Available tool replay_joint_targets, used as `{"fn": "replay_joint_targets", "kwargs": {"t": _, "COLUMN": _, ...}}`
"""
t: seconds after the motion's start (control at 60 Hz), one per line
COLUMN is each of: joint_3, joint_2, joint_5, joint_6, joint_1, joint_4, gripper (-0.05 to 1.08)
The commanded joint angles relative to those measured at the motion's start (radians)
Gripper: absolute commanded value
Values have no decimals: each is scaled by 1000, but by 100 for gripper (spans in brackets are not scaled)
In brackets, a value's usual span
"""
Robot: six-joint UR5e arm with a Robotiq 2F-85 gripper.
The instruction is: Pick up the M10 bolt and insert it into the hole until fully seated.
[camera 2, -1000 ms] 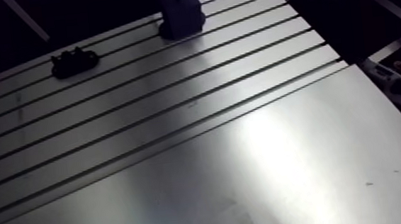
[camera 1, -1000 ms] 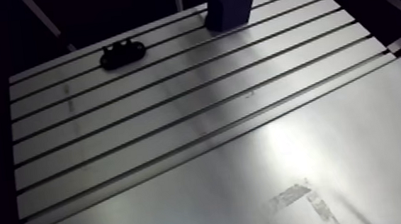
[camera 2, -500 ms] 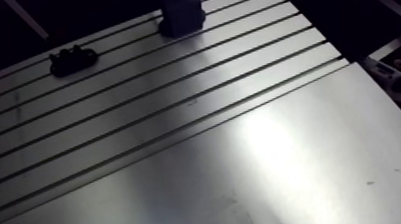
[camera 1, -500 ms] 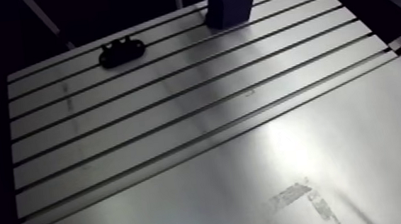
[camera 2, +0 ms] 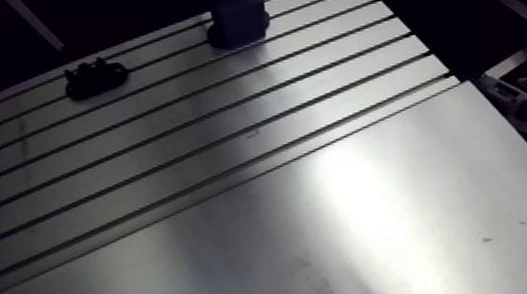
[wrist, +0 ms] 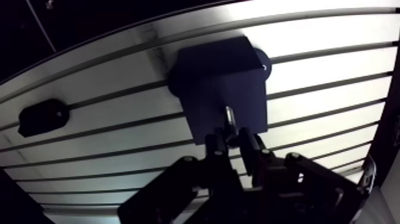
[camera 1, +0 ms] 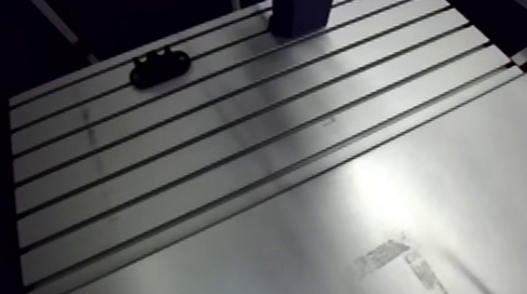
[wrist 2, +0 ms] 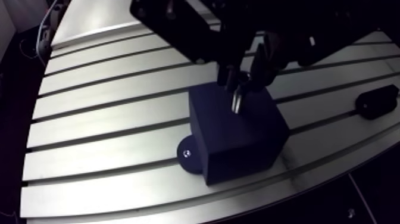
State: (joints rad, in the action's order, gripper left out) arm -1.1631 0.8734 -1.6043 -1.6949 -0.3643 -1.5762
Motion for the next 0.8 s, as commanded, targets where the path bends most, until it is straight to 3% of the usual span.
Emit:
{"fn": "replay_joint_targets", "kwargs": {"t": 0.017, "joint_3": -9, "joint_2": 2, "joint_5": -11, "joint_6": 6, "joint_1": 1, "joint_4": -2, "gripper": 0}}
{"fn": "replay_joint_targets", "kwargs": {"t": 0.183, "joint_3": -19, "joint_2": 6, "joint_5": -12, "joint_6": -1, "joint_1": -2, "joint_4": -72, "gripper": 0}}
{"fn": "replay_joint_targets", "kwargs": {"t": 0.483, "joint_3": -28, "joint_2": 25, "joint_5": -7, "joint_6": -4, "joint_1": -1, "joint_4": -72, "gripper": 0}}
{"fn": "replay_joint_targets", "kwargs": {"t": 0.667, "joint_3": -133, "joint_2": 183, "joint_5": -11, "joint_6": 8, "joint_1": 7, "joint_4": -88, "gripper": 0}}
{"fn": "replay_joint_targets", "kwargs": {"t": 0.717, "joint_3": -166, "joint_2": 246, "joint_5": -1, "joint_6": 10, "joint_1": 10, "joint_4": -85, "gripper": 0}}
{"fn": "replay_joint_targets", "kwargs": {"t": 0.8, "joint_3": -215, "joint_2": 306, "joint_5": 0, "joint_6": 10, "joint_1": 20, "joint_4": -83, "gripper": 0}}
